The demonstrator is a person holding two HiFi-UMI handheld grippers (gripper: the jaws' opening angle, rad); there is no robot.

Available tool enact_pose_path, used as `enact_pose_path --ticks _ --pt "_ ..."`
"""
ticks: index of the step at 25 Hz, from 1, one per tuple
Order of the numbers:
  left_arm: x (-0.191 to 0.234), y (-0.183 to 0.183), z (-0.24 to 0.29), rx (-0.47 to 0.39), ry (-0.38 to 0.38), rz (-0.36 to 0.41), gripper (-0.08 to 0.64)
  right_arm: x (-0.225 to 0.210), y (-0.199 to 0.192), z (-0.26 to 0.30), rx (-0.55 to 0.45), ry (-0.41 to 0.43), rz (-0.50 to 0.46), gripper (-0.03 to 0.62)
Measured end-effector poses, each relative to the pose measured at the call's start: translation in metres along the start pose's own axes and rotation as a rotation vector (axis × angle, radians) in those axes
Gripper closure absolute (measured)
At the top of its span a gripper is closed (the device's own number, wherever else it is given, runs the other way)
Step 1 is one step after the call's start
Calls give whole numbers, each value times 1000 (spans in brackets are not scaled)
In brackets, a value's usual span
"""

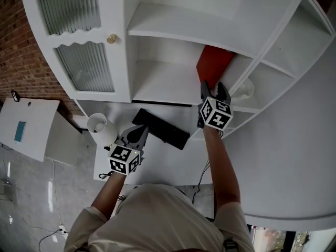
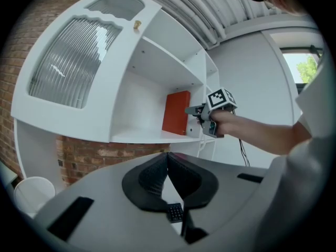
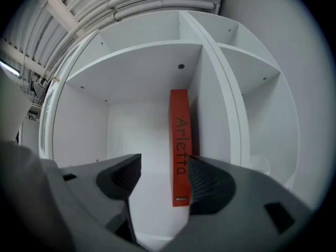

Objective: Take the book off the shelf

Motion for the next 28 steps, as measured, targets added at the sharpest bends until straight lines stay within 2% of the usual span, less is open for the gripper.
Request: enact_pose_path --ticks 8,18,28 --pt "6 -3 -4 -3 23 -12 566 -3 -8 25 10 -118 -3 331" --pt "12 -9 -2 -4 33 -36 566 -7 -12 45 21 -199 -10 331" --pt "17 -11 1 4 53 -35 566 -12 -19 63 47 -174 -14 331"
Point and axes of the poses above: the fingertips, and each gripper's own axes: z forward along the fingers, x to its left, y out of its top, the point moved 10 cm from there along -z, backward along the fingers, and after that the axes turned 15 degrees about -x, right-handed, at the moved point
